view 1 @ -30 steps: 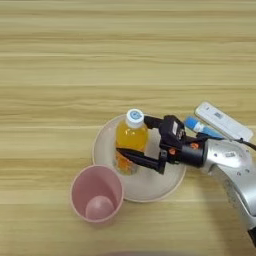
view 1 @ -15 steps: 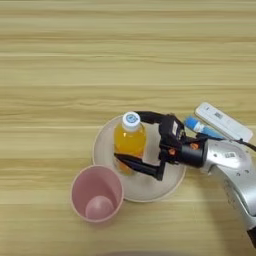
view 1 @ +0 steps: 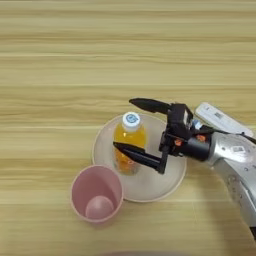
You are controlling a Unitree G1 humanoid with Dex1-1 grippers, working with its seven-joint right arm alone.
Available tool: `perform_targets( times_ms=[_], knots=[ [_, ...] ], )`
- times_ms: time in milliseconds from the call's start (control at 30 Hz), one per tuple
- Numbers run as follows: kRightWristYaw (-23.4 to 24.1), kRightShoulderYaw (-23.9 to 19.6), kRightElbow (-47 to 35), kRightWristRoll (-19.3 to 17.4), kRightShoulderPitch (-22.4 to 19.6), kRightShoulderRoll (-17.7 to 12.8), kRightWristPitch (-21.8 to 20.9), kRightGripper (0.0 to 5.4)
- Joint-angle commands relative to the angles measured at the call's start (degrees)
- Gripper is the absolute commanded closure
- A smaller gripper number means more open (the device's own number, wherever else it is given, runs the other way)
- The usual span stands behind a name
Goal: Move the objects on the table
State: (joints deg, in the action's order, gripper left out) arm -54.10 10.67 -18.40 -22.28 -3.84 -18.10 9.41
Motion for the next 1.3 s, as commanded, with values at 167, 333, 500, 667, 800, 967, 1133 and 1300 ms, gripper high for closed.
perform_targets(
  times_ms=[167, 333, 500, 667, 800, 967, 1133, 1300],
  knots=[
    [2.8, -4.6, -5.9, -5.6, -4.8, -0.5, 2.7, 0.05],
    [5.2, -8.3, -5.5, -8.3, -7.2, -0.2, 3.9, 0.05],
    [6.1, -12.2, -3.7, -9.7, -9.7, -1.6, 4.3, 0.05],
    [6.2, -17.3, -0.4, -10.7, -12.2, -4.0, 3.7, 0.05],
    [5.5, -21.4, 4.0, -11.0, -13.7, -6.4, 2.8, 0.05],
    [4.0, -24.9, 11.1, -9.5, -14.7, -9.6, 0.8, 0.05],
    [2.4, -25.8, 17.7, -6.1, -15.0, -12.3, -2.6, 0.05],
    [1.2, -26.2, 24.0, -3.1, -15.2, -13.9, -6.2, 0.05]
  ],
)
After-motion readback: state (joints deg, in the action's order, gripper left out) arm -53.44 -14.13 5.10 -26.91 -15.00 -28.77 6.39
